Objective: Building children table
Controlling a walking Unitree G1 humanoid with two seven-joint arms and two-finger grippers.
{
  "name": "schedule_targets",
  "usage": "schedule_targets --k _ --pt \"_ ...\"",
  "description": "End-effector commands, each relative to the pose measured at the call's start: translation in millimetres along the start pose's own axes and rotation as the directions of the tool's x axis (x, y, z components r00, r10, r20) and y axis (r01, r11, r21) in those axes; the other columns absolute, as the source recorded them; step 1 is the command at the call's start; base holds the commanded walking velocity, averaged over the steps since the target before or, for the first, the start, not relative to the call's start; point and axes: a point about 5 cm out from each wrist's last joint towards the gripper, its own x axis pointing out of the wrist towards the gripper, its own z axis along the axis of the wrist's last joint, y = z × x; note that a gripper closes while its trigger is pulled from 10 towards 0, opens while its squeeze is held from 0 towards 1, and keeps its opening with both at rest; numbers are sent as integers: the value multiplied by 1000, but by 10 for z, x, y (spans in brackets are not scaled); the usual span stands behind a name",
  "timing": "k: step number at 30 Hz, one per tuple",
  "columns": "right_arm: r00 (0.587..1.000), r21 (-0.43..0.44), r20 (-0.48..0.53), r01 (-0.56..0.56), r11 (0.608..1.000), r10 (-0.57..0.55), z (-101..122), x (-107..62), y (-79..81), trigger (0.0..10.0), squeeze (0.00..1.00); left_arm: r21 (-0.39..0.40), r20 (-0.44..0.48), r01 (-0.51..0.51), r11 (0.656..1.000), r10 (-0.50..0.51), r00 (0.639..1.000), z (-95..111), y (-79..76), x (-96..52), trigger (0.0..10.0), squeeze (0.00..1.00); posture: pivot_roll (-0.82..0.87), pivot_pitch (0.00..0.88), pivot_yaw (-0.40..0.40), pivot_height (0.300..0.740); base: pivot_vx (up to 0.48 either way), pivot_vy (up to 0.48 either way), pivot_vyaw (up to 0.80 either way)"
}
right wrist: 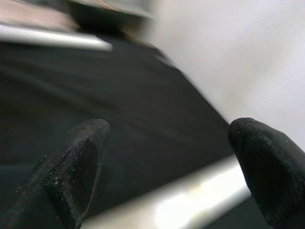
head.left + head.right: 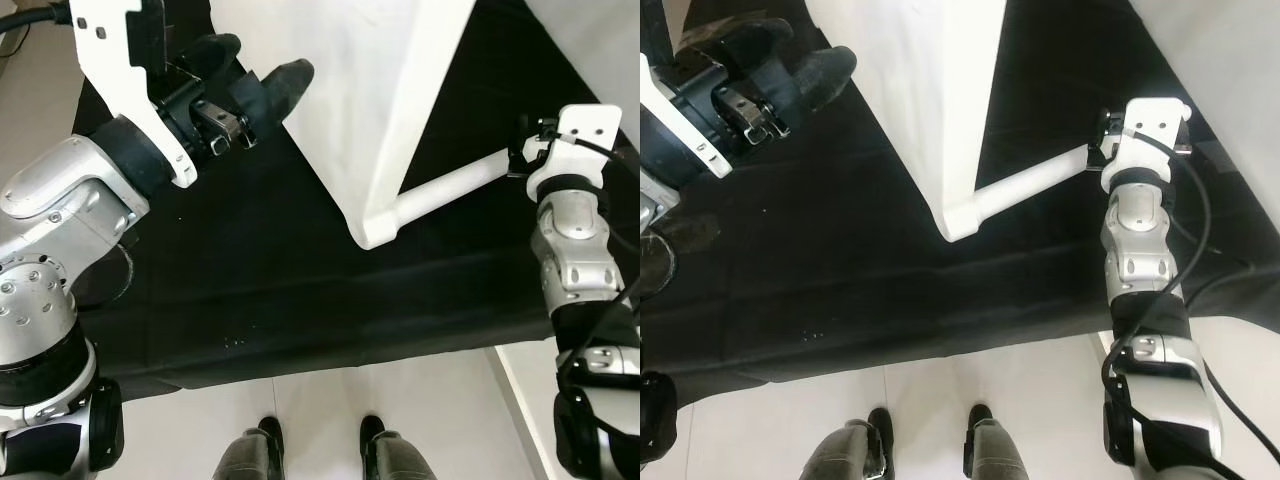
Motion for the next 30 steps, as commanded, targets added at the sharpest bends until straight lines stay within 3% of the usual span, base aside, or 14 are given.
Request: schedule_targets --k 1,7,10,12,13,14,16,17,19,20,21,22,25,30 --pt "989 7 32 -143 990 143 101 6 173 10000 0 2 -3 -10 1000 10 1000 -52 -32 -30 10000 0 11 274 24 740 0 0 0" --pt "971 -42 31 -235 971 236 129 -28 299 10000 0 -8 -37 -34 999 34 999 -202 -90 -108 10000 0 4 262 20 740 0 0 0" --pt "918 63 28 -396 916 395 119 -225 746 10000 0 -34 -141 -175 984 169 975 -618 -237 -342 10000 0 0 215 -1 740 0 0 0" --pt "918 63 28 -396 916 395 119 -225 746 10000 0 -34 -141 -175 984 169 975 -618 -237 -342 10000 0 0 215 -1 740 0 0 0" --pt "903 97 32 -430 897 429 134 -277 871 10000 0 -38 -154 -206 978 198 968 -675 -247 -379 10000 0 0 208 -3 740 0 0 0" --pt "903 97 32 -430 897 429 134 -277 871 10000 0 -38 -154 -206 978 198 968 -675 -247 -379 10000 0 0 208 -3 740 0 0 0" --pt "866 205 58 -497 843 496 245 -421 1210 10000 0 -31 -164 -255 966 247 955 -725 -220 -421 10000 0 -4 194 -4 740 0 0 0" --pt "866 205 58 -497 843 496 245 -421 1210 10000 0 -31 -164 -255 966 247 955 -725 -220 -421 10000 0 -4 194 -4 740 0 0 0" --pt "820 303 99 -565 768 564 395 -570 1504 10000 0 -21 -171 -287 958 279 945 -773 -199 -443 10000 0 -4 184 -5 740 0 0 0" --pt "820 303 99 -565 768 564 395 -570 1504 10000 0 -21 -171 -287 958 279 945 -773 -199 -443 10000 0 -4 184 -5 740 0 0 0" --pt "800 336 121 -590 734 587 471 -621 1626 10000 0 -13 -177 -300 954 293 939 -804 -192 -449 10000 0 -4 176 -6 740 0 0 0" --pt "800 336 121 -590 734 587 471 -621 1626 10000 0 -13 -177 -300 954 293 939 -804 -192 -449 10000 0 -4 176 -6 740 0 0 0" --pt "772 407 167 -620 671 613 631 -641 1824 10000 0 0 -174 -324 946 319 932 -849 -191 -445 10000 0 -3 165 -12 740 0 0 0" --pt "766 426 182 -627 652 617 700 -640 1867 10000 0 7 -163 -340 941 336 928 -861 -200 -456 10000 0 -5 161 -16 740 0 0 0"
